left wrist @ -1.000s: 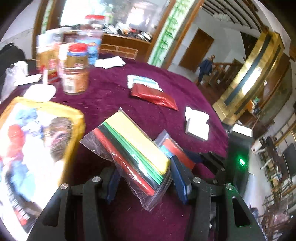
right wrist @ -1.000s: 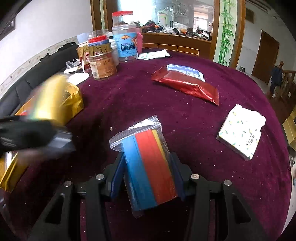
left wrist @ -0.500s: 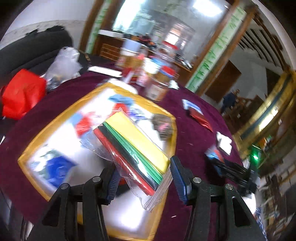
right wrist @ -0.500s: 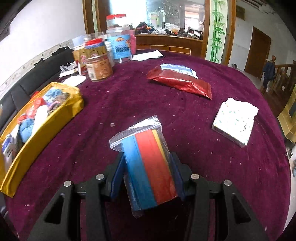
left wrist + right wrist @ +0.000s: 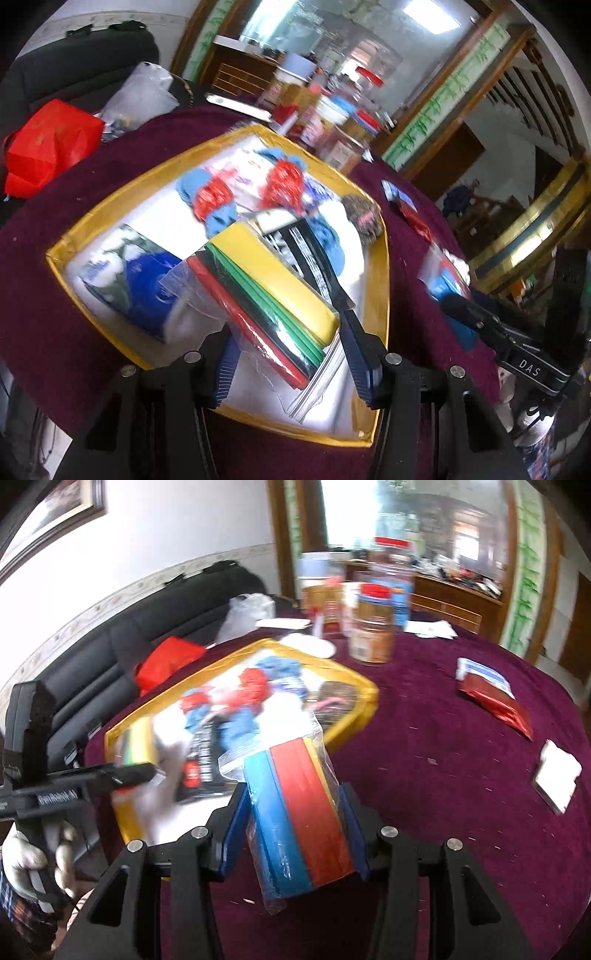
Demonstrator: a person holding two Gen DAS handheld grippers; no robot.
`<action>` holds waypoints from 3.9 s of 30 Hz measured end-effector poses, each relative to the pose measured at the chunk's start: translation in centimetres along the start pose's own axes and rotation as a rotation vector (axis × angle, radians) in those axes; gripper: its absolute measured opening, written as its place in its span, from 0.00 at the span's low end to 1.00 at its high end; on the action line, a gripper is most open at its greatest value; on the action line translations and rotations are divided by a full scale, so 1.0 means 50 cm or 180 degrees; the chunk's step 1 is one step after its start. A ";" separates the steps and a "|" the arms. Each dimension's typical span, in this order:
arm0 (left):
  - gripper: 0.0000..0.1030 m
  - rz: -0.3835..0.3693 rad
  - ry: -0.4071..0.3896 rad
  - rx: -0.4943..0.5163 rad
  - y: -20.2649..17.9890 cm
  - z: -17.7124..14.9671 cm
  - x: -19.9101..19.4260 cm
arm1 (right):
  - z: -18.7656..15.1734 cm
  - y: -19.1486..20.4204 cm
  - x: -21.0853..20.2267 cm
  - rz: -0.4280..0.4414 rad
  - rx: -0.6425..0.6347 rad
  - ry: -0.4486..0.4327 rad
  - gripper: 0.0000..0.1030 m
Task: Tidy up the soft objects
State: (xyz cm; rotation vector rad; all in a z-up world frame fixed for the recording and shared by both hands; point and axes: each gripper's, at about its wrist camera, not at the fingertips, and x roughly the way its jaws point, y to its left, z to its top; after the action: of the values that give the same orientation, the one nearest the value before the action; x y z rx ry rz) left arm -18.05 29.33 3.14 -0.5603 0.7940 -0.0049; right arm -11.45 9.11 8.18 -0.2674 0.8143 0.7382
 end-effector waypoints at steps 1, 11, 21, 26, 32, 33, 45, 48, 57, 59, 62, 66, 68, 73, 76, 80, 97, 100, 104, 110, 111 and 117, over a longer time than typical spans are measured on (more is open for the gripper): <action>0.54 0.0007 0.0054 0.0028 -0.003 -0.002 0.008 | 0.001 0.017 0.007 0.0019 -0.0035 0.0021 0.46; 0.67 0.0535 0.0272 0.0491 -0.029 0.003 0.048 | 0.021 0.077 0.045 0.0070 -0.0130 0.0154 0.46; 0.74 0.0302 -0.0175 0.0042 0.027 0.009 -0.072 | 0.028 0.129 0.103 0.0305 -0.0263 0.0387 0.46; 0.76 0.0260 -0.0314 -0.0067 0.045 0.009 -0.098 | 0.029 0.166 0.139 0.0168 -0.0531 0.0464 0.47; 0.76 0.0209 -0.0228 -0.0150 0.058 0.007 -0.081 | 0.028 0.143 0.143 0.0564 -0.0172 0.0579 0.58; 0.76 0.0194 -0.0229 -0.0168 0.061 0.006 -0.080 | 0.033 0.130 0.131 0.0599 -0.0074 0.0532 0.60; 0.76 0.0200 -0.0450 -0.0403 0.103 0.007 -0.114 | 0.075 0.130 0.113 0.1021 0.0373 0.0447 0.61; 0.76 0.0266 -0.0457 -0.0390 0.110 0.004 -0.118 | 0.073 0.132 0.142 0.1136 0.0496 0.0527 0.61; 0.78 0.0694 -0.0693 0.0057 0.058 -0.003 -0.127 | 0.014 0.148 0.131 0.0865 0.0322 0.0647 0.59; 0.80 0.0959 -0.0878 0.0340 0.018 -0.008 -0.138 | 0.011 0.145 0.084 0.0740 0.0230 0.0382 0.62; 0.93 0.1210 -0.1102 0.0618 -0.028 -0.018 -0.150 | -0.006 0.139 0.028 0.0447 0.0135 0.0008 0.75; 0.98 0.1342 -0.1320 0.0787 -0.073 -0.026 -0.161 | -0.036 0.129 -0.001 0.0174 0.0095 -0.0245 0.81; 0.99 0.1388 -0.1342 0.0852 -0.093 -0.029 -0.158 | -0.046 0.122 -0.005 0.0065 0.0042 -0.0234 0.81; 0.99 0.1433 -0.1244 0.0936 -0.132 -0.035 -0.140 | -0.077 0.094 -0.012 -0.0114 0.0029 -0.0231 0.81; 0.99 0.1462 -0.1182 0.0959 -0.152 -0.039 -0.133 | -0.094 0.082 -0.016 -0.0163 0.0043 -0.0238 0.82; 0.99 0.1478 -0.1108 0.1012 -0.177 -0.047 -0.121 | -0.112 0.071 -0.027 -0.0191 0.0033 -0.0229 0.84; 0.99 0.1476 -0.1033 0.1144 -0.221 -0.066 -0.099 | -0.148 0.038 -0.018 -0.0245 0.0164 -0.0128 0.84; 0.99 0.1474 -0.1108 0.1151 -0.225 -0.068 -0.107 | -0.150 0.039 -0.016 -0.0243 0.0161 -0.0113 0.84; 0.99 0.1469 -0.1165 0.1175 -0.233 -0.071 -0.112 | -0.156 0.040 -0.017 -0.0243 0.0158 -0.0098 0.85; 0.99 0.1482 -0.1197 0.1228 -0.244 -0.077 -0.114 | -0.164 0.034 -0.023 -0.0248 0.0191 -0.0090 0.85; 0.99 0.1480 -0.1226 0.1233 -0.247 -0.078 -0.117 | -0.165 0.032 -0.024 -0.0248 0.0198 -0.0093 0.85; 0.99 0.1411 -0.2260 0.1141 -0.272 -0.113 -0.230 | -0.169 0.028 -0.037 -0.0224 0.0235 -0.0181 0.85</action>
State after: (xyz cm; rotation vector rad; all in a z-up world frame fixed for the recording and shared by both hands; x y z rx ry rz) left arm -27.29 17.41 14.19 -0.0158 0.1954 0.4309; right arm -18.00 5.13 3.97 -0.2069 0.7726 0.6456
